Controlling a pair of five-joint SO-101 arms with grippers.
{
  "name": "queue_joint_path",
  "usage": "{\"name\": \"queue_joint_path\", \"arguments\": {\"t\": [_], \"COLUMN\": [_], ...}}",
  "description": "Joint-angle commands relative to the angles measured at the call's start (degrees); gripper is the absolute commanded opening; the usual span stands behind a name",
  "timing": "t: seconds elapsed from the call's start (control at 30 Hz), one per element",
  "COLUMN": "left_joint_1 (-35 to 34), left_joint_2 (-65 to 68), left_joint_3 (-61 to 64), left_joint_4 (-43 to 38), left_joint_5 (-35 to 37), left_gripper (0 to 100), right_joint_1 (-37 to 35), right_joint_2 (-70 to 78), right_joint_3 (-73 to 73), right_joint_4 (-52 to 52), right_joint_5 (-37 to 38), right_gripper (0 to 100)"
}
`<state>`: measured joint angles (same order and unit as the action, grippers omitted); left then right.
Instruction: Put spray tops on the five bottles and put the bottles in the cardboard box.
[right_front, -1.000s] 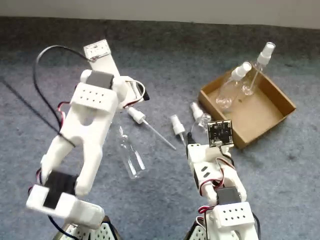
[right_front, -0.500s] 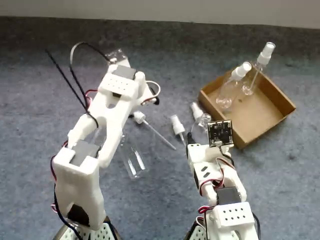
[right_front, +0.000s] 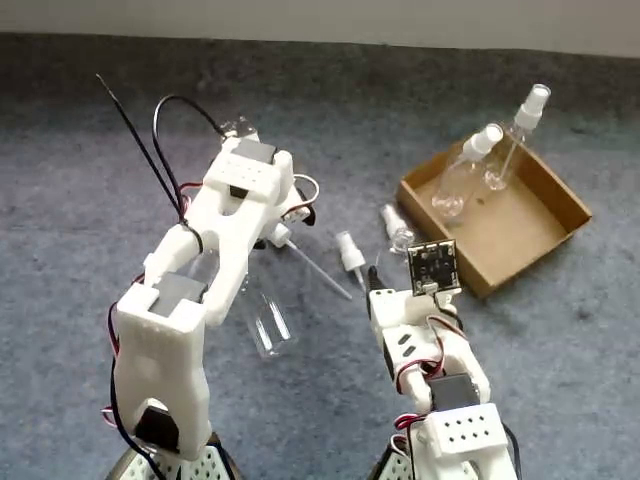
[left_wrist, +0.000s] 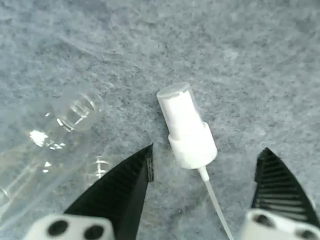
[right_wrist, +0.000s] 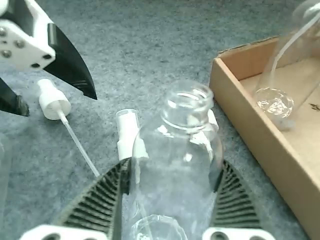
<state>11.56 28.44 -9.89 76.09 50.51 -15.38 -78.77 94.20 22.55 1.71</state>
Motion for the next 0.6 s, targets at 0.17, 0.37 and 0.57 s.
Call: {"name": "queue_joint_path", "arguments": {"t": [0.17,0.37,0.57], "left_joint_1": [-0.04,-0.22,0.04], "left_joint_2": [-0.13,-0.13,-0.13], "left_joint_3": [-2.95,-2.86,-3.03], "left_joint_4": [-0.09,-0.18,-0.18], "left_joint_5": [0.53,0.53,0.26], "left_gripper": [25,1,2], "right_joint_1": [-0.92,-0.84,-0.84], "right_joint_2": [-0.31,-0.31,-0.31], "right_joint_3": [-0.40,-0.40,-0.40], "right_joint_4": [-1.01,-1.01,-1.01], "right_joint_5": [-0.18,-0.18,-0.09], "right_gripper": [10.7,10.7,10.7]}}
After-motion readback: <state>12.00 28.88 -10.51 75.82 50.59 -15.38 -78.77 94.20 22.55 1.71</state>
